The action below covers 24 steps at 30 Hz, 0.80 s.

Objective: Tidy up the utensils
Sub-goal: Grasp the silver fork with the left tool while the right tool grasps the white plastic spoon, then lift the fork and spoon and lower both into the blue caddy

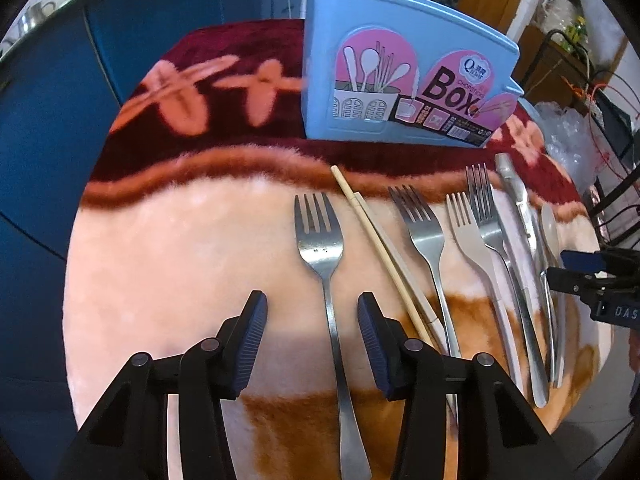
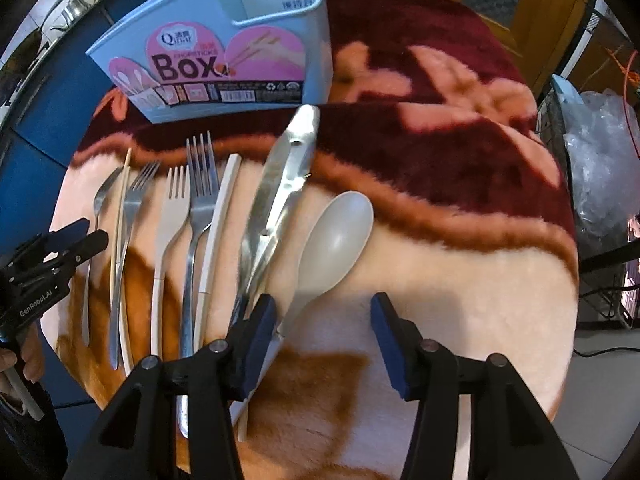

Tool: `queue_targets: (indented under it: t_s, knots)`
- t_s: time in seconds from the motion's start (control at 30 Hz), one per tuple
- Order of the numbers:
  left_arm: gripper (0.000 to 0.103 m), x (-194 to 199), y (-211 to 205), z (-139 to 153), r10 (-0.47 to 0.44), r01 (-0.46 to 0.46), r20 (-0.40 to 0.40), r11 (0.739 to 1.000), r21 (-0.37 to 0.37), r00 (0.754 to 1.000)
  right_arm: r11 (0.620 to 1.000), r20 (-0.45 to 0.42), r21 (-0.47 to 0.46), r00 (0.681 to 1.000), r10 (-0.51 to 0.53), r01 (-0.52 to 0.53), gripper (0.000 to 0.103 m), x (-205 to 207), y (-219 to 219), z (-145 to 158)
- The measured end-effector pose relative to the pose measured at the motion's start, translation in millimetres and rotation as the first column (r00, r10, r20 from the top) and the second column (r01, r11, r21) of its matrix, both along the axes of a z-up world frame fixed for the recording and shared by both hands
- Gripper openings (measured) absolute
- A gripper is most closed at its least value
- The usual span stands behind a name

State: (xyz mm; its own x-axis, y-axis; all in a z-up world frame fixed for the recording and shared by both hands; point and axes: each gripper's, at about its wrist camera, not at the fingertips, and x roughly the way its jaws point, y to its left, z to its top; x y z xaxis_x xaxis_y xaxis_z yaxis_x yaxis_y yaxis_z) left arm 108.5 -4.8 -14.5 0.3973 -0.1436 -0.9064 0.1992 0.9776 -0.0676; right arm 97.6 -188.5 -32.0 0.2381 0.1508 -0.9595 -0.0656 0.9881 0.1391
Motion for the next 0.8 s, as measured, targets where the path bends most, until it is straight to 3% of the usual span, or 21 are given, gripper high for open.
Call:
queue_targets:
  t_s: [0.07, 0.2, 0.37, 0.4, 0.6, 0.8]
  knots:
    - [0.046, 1.9, -2.8, 0.4, -0.011, 0.011, -0.011, 1.000, 0.005, 1.000, 1.000, -0.014, -0.009, 1.000, -0.010, 0.010, 0.053, 1.8, 0.2, 0.8]
    - [0.036, 11.6, -2.5, 2.0, -0.022, 0.022, -0.037, 1.000, 0.004, 0.999, 0.999, -0.008, -0.032, 1.000, -0.013, 0.012, 0.035, 4.2, 4.7, 3.8]
    - [0.008, 20.2, -0.9, 2.1, -0.039, 0.035, -0.068, 0.998, -0.059, 0.997, 0.999, 0.011, -0.032, 1.000, -0.007, 0.007, 0.016, 10.4, 8.6, 5.4]
    - [0.007, 19.4, 0.2, 1.7, -0.035, 0.030, -0.069, 0.997, -0.072, 0.997, 1.000, 0.019, -0.023, 1.000, -0.013, 0.013, 0.013, 10.8, 7.1, 6.0]
    - [0.004, 9.1, 7.9, 7.7, -0.017, 0.015, -0.016, 0.989, -0.147, 1.000, 0.999, 0.095, 0.030, 0.995, -0.038, 0.035, 0.012, 3.8, -1.4, 13.9]
    - [0.003, -19.1, 11.6, 32.6, -0.010, 0.036, 0.140, 0.982, -0.187, 0.990, 0.998, 0.262, 0.052, 0.964, -0.046, 0.033, 0.011, -14.4, 1.0, 33.6]
